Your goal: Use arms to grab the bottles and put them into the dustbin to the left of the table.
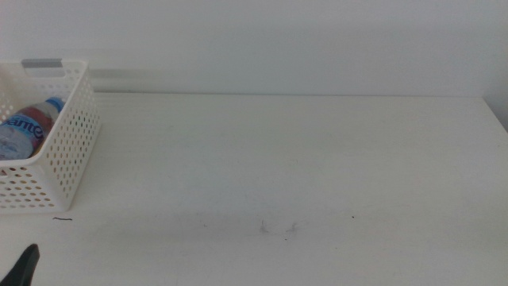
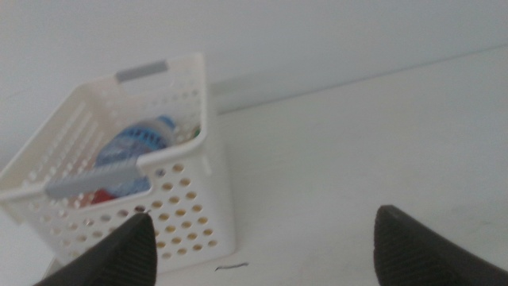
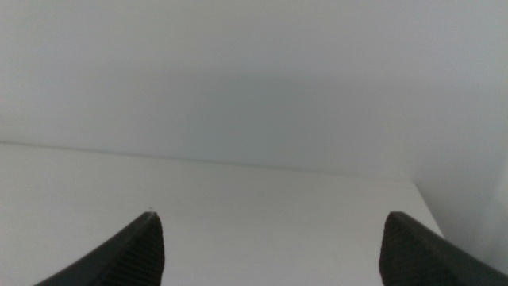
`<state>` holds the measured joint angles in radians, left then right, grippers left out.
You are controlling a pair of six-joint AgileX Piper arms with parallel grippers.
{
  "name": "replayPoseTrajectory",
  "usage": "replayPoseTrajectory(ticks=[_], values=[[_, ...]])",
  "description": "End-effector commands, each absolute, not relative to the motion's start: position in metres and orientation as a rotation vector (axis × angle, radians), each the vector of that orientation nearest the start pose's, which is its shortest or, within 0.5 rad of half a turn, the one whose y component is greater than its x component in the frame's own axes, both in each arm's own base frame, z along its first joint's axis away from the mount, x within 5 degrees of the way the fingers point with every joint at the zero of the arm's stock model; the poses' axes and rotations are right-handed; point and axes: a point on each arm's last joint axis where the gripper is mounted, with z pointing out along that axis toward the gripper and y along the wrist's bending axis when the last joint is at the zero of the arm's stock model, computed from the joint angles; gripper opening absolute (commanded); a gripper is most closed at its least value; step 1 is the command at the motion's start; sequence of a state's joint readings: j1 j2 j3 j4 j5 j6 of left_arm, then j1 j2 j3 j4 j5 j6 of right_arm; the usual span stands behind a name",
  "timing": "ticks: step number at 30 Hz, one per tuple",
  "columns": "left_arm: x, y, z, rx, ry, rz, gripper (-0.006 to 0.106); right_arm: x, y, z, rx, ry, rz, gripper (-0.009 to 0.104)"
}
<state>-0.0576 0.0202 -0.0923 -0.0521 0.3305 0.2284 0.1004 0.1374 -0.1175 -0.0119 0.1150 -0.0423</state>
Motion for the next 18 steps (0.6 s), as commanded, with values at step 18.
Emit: replayPoseTrajectory(ticks=[18], values=[[0.055, -0.001, 0.191, 0.167, 1.727, 0.116, 0.094, 0.056, 0.002, 0.194, -0.083, 1.693, -0.021, 0.079]])
